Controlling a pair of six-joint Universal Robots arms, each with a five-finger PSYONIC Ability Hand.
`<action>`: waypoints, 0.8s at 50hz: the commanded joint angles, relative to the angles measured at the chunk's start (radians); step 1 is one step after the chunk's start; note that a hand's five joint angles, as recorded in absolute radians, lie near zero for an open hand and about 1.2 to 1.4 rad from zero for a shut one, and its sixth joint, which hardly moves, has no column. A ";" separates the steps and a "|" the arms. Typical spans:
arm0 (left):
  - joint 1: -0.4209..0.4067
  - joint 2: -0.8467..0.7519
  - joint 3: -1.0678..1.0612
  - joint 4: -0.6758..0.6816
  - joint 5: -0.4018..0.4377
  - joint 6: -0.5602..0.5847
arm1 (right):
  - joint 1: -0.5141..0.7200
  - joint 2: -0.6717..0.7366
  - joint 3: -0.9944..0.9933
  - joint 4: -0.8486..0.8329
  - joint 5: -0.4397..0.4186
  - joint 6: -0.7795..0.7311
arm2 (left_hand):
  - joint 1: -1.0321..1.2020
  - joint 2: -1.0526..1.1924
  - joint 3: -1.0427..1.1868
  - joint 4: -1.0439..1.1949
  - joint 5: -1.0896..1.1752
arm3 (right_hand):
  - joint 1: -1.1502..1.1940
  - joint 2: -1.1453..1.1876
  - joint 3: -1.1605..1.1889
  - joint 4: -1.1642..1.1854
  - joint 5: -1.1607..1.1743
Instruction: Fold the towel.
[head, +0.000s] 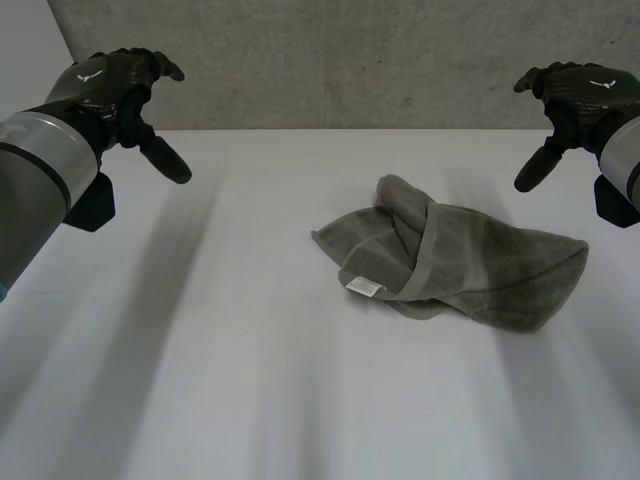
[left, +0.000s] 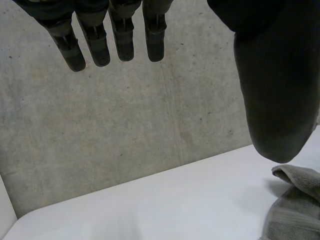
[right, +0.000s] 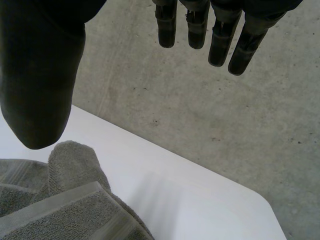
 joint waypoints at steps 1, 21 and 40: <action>-0.001 -0.003 -0.006 0.001 0.000 -0.002 | 0.002 0.003 0.001 -0.001 0.001 0.002 | -0.126 -0.058 -0.045 -0.056 -0.038 | -0.066 -0.078 -0.032 -0.053 -0.061; -0.015 -0.003 -0.058 0.144 -0.005 0.000 | 0.022 0.526 -0.279 -0.021 -0.234 0.085 | -0.120 -0.052 -0.045 -0.056 -0.032 | -0.066 -0.078 -0.032 -0.053 -0.061; -0.006 -0.009 -0.060 0.152 -0.006 -0.002 | 0.060 0.914 -0.787 0.242 -0.213 0.082 | -0.123 -0.055 -0.045 -0.056 -0.035 | 1.153 1.141 -0.032 -0.053 1.158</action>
